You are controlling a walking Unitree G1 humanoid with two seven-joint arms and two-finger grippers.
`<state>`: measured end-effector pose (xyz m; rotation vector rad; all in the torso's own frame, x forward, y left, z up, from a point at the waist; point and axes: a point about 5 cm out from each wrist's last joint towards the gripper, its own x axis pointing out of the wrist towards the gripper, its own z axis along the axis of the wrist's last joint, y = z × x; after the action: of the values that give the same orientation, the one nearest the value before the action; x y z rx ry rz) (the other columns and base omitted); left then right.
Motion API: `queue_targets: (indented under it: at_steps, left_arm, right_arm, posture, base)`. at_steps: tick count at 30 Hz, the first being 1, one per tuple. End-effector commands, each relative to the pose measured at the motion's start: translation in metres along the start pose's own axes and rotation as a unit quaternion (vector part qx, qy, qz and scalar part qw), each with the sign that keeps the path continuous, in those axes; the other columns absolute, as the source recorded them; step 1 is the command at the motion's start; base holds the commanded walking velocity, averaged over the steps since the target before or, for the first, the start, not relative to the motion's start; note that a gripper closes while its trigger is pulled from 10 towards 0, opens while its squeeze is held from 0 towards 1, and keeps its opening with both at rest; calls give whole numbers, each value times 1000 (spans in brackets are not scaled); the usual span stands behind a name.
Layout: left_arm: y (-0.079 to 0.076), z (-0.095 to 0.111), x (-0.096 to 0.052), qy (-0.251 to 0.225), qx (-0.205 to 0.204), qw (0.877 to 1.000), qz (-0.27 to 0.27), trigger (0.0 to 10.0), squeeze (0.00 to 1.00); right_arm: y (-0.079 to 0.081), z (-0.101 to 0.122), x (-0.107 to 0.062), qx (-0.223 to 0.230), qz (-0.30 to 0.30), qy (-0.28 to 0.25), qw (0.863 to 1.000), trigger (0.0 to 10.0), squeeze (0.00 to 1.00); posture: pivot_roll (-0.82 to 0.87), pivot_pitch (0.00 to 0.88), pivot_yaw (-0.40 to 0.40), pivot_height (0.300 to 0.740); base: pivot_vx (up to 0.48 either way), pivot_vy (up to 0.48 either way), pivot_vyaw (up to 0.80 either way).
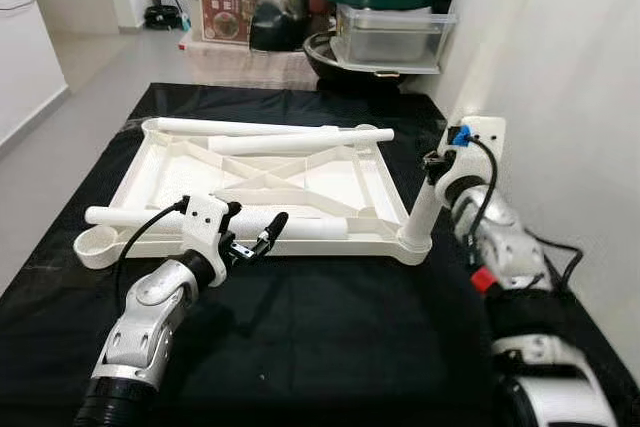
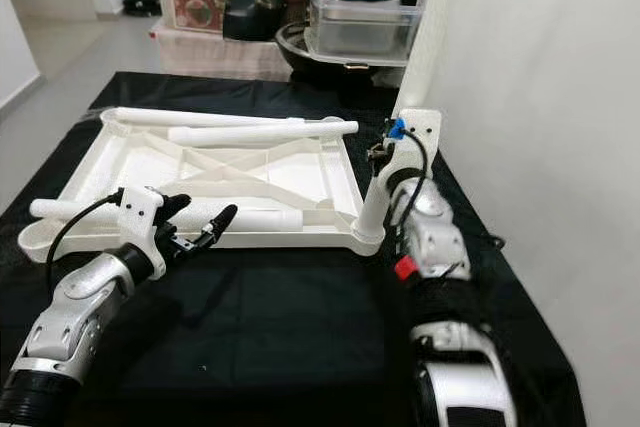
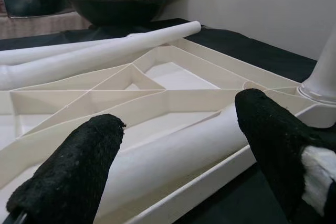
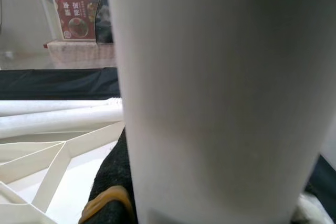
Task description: Building children table
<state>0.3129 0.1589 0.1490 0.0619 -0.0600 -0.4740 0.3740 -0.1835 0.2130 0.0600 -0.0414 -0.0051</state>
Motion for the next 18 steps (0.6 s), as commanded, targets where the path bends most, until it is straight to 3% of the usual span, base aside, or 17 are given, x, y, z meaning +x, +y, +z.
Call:
queue_targets:
  at_steps: [1,3,4,6,7,9,10,11,12,13,14,16,17,18]
  left_arm:
    - [-1,-2,0,6,0,1000,-4,10000,0]
    - [-1,-2,0,6,0,1000,-4,10000,0]
    - [0,-2,0,6,1,1000,-3,10000,0]
    - [0,-2,0,5,0,1000,-3,10000,0]
    - [-1,-2,1,5,0,1000,-4,10000,0]
    - [-2,-2,1,4,-1,1000,-4,10000,0]
    - [-3,-2,1,4,-2,1000,-5,10000,0]
    - [-3,-2,1,4,-2,1000,-5,10000,0]
    - [-3,-2,1,4,-2,1000,-5,10000,0]
    - [-3,-2,1,4,-2,1000,-5,10000,0]
    - [-3,-2,1,4,-2,1000,-5,10000,0]
    - [-2,-2,2,4,-2,1000,-4,10000,0]
    - [-2,-2,2,4,-2,1000,-4,10000,0]
    - [-2,-2,2,4,-2,1000,-4,10000,0]
  right_arm:
    - [18,-29,-8,-12,37,63,997,10000,0]
    - [27,-28,-9,-17,60,59,996,10000,0]
    - [30,-26,-8,-5,75,49,996,10000,1000]
    - [26,-15,-1,8,84,28,996,10000,1000]
    - [26,-5,2,15,117,16,993,10000,451]
    - [27,4,3,19,156,5,987,10000,451]
    - [30,15,-1,22,205,-14,978,10000,0]
    - [32,24,-5,17,243,-29,969,10000,0]
    - [32,24,-5,17,243,-29,969,10000,0]
    - [37,37,-16,3,323,-50,945,10000,0]
    - [37,37,-16,3,323,-50,945,10000,0]
    - [45,48,-50,-58,489,-57,868,10000,0]
    - [46,47,-60,-77,534,-51,841,10000,0]
    - [46,47,-60,-77,534,-51,841,10000,0]
  posture:
    - [20,0,-95,740]
    - [20,0,-95,740]
    - [18,0,-96,740]
    - [17,0,-96,740]
    - [14,0,-97,740]
    - [14,0,-97,740]
    - [12,0,-97,740]
    - [12,0,-97,740]
    - [12,0,-97,740]
    - [13,0,-98,740]
    - [13,0,-98,740]
    - [12,0,-99,740]
    - [16,0,-101,740]
    - [16,0,-101,740]
  base:
    - [0,0,0]
    - [0,0,0]
    - [0,0,0]
    - [0,0,0]
    - [0,0,0]
    - [0,0,0]
    - [0,0,0]
    - [0,0,0]
    - [0,0,0]
    - [0,0,0]
    - [0,0,0]
    - [0,0,0]
    - [0,0,0]
    - [0,0,0]
